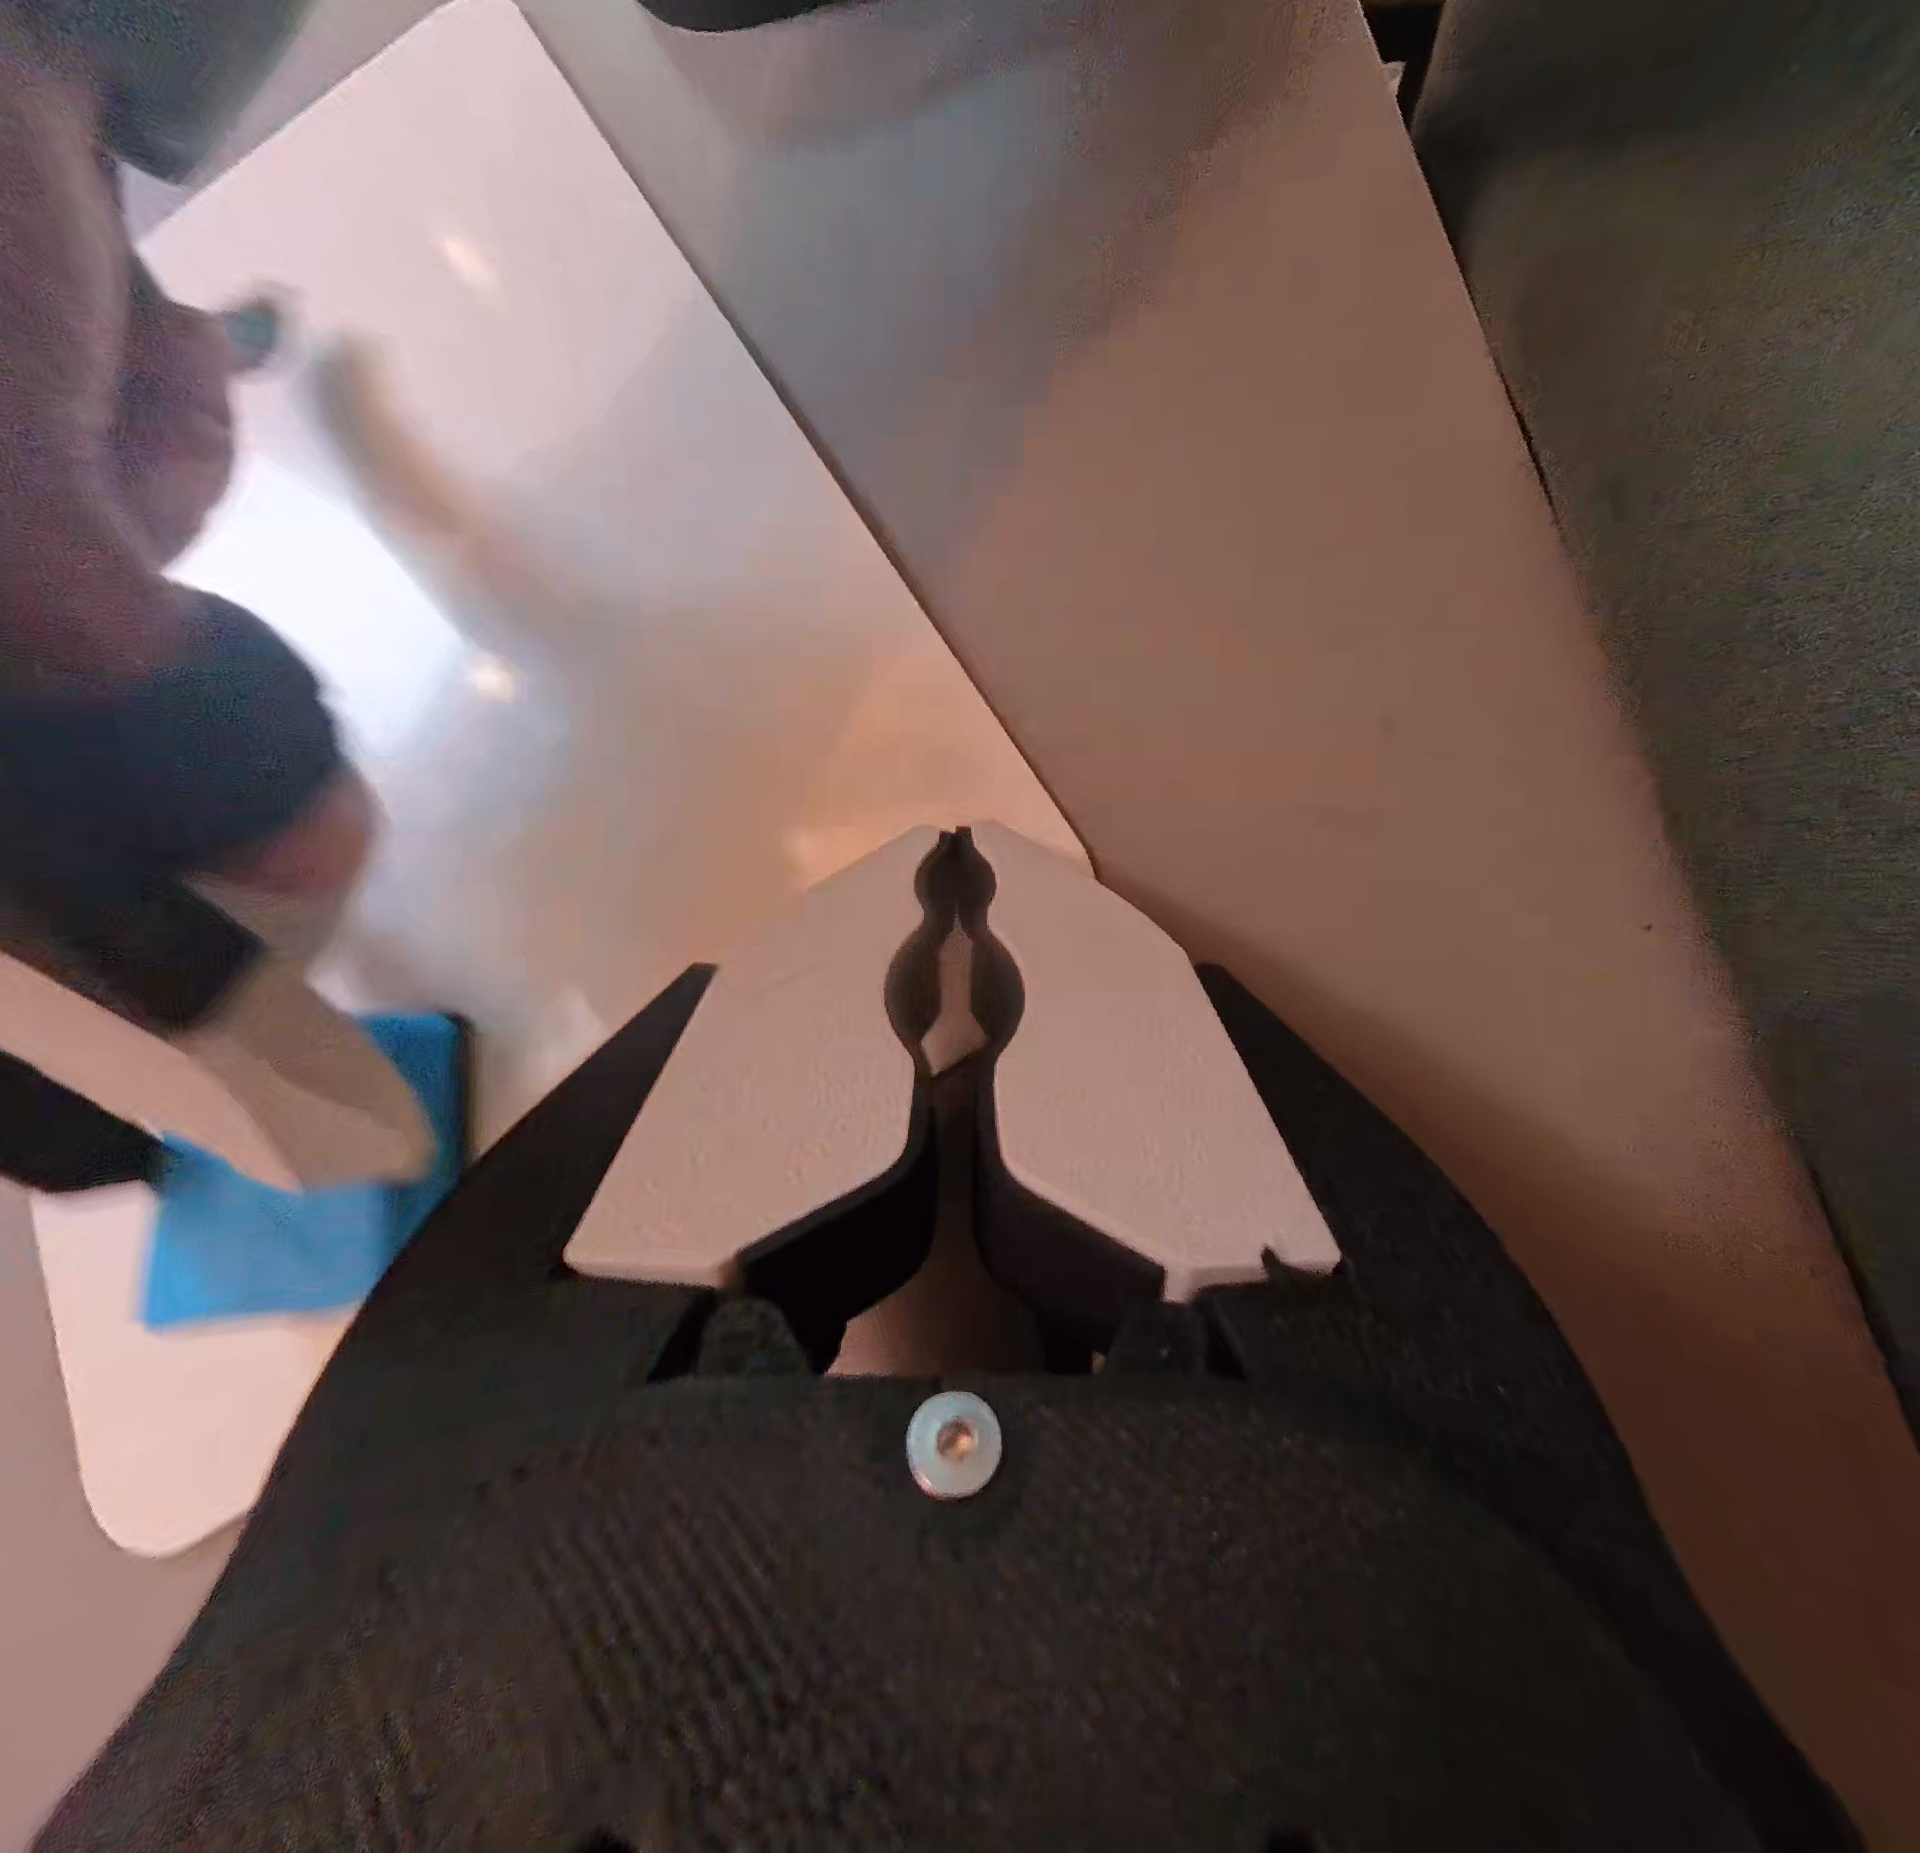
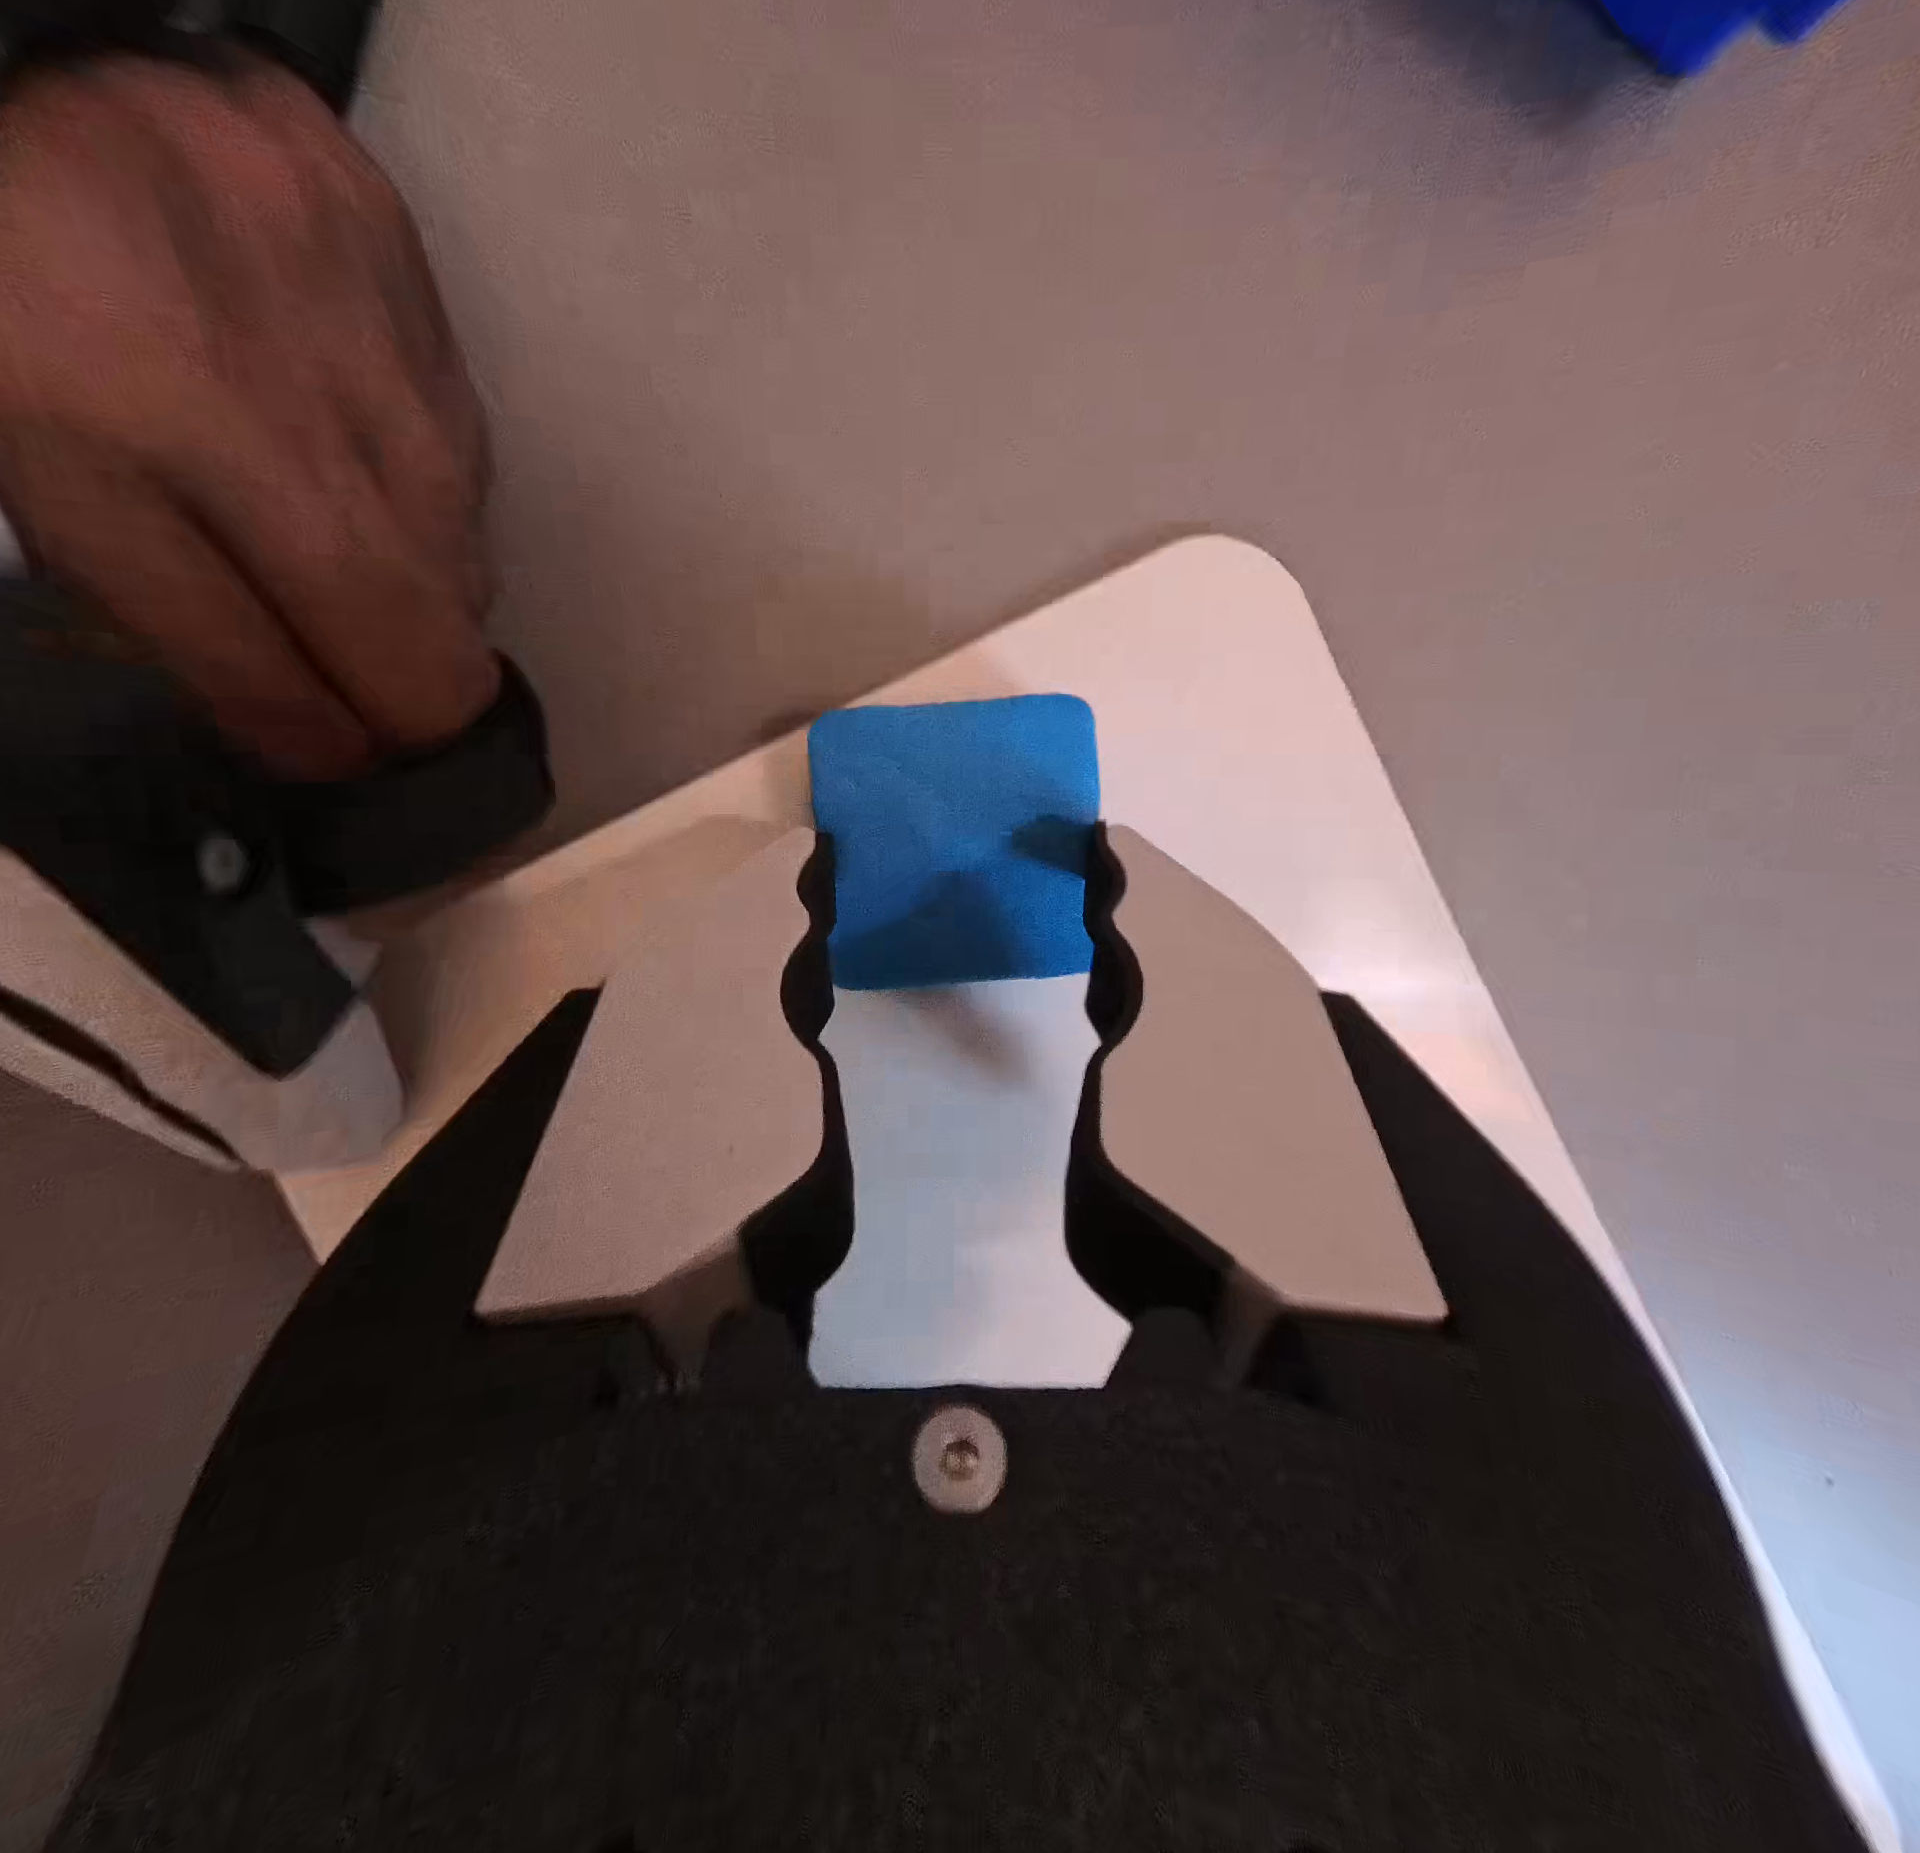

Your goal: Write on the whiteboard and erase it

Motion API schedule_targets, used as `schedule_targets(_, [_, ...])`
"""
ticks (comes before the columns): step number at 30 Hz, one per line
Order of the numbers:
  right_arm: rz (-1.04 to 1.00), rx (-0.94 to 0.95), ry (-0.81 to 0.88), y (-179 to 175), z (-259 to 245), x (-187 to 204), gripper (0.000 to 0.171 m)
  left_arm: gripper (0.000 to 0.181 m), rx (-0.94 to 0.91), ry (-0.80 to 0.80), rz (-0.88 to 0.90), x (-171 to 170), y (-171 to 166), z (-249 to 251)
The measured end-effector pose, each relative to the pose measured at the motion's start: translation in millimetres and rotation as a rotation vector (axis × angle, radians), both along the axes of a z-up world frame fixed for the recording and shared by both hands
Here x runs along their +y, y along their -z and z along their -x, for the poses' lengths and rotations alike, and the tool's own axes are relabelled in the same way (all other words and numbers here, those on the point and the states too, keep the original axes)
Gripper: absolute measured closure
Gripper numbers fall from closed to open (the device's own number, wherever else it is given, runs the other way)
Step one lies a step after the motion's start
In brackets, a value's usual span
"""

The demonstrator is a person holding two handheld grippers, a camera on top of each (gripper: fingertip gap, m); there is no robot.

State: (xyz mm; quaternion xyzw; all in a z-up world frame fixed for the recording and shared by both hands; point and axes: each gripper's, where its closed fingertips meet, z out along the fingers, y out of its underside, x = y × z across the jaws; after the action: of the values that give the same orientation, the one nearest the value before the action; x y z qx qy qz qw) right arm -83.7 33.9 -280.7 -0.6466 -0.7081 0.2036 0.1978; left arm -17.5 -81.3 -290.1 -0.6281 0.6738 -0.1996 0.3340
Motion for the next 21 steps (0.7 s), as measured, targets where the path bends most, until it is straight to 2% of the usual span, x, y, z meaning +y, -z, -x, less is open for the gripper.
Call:
schedule_targets(1, [-0.009, 0.013, -0.021, -0.3, 8.9, -6.5, 0.124, 0.181, 0.001, 0.005, 0.002, -0.4, 0.1, -1.1])
schedule_targets(2, [0.006, 0.034, 0.015, -0.6, 15.1, 4.0, 0.124, 0.180, 0.004, 0.008, -0.004, -0.7, 0.0, -2.2])
schedule_targets(4, [-0.006, 0.065, 0.218, -0.8, 2.3, 67.1, 0.124, 0.180, 0.005, 0.005, -0.013, -0.6, 0.0, -2.7])
schedule_targets(6, [-0.003, 0.021, 0.396, -1.2, -47.6, 111.2, 0.124, 0.180, 0.007, -0.002, -0.017, -0.6, 0.0, -1.7])
schedule_targets(7, [0.001, -0.005, 0.436, -1.1, -73.4, 112.5, 0.124, 0.180, 0.008, -0.003, -0.022, -0.7, 0.0, -1.4])
schedule_targets(8, [0.022, -0.014, 0.432, -0.9, -89.7, 97.8, 0.124, 0.180, 0.007, -0.002, -0.022, -0.8, 0.0, -1.2])
schedule_targets(11, [0.008, -0.010, 0.244, -0.6, -83.9, 18.0, 0.124, 0.180, 0.009, 0.001, -0.011, -0.4, 0.0, -2.3])
schedule_targets(12, [-0.014, 0.001, 0.205, -0.6, -79.6, 8.2, 0.124, 0.180, 0.010, 0.002, -0.012, -0.6, 0.0, -2.9])
schedule_targets(13, [-0.002, 0.022, 0.229, -0.5, -81.9, 18.5, 0.124, 0.180, 0.010, 0.000, -0.013, -1.0, 0.0, -3.4])
schedule_targets(14, [0.014, 0.041, 0.328, -0.2, -94.2, 51.2, 0.124, 0.180, 0.009, -0.002, -0.014, -1.2, 0.0, -3.6])
schedule_targets(16, [-0.003, 0.031, 0.590, -0.5, -149.3, 135.9, 0.124, 0.180, 0.010, -0.009, -0.017, -0.8, 0.0, -3.7])
schedule_targets(17, [0.004, 0.022, 0.685, -0.7, -177.3, 161.7, 0.124, 0.180, 0.012, -0.012, -0.018, -0.8, 0.0, -3.6])
schedule_targets(18, [0.005, 0.011, 0.716, -1.1, -194.2, 168.3, 0.124, 0.181, 0.013, -0.014, -0.021, -0.8, 0.0, -3.6])
schedule_targets(19, [-0.006, 0.002, 0.689, -1.1, -196.7, 157.7, 0.124, 0.181, 0.015, -0.013, -0.022, -0.8, -0.1, -3.6])
schedule_targets(21, [0.010, 0.016, 0.555, 0.0, -168.3, 102.7, 0.124, 0.181, 0.013, -0.010, -0.012, -0.7, -0.2, -3.6])
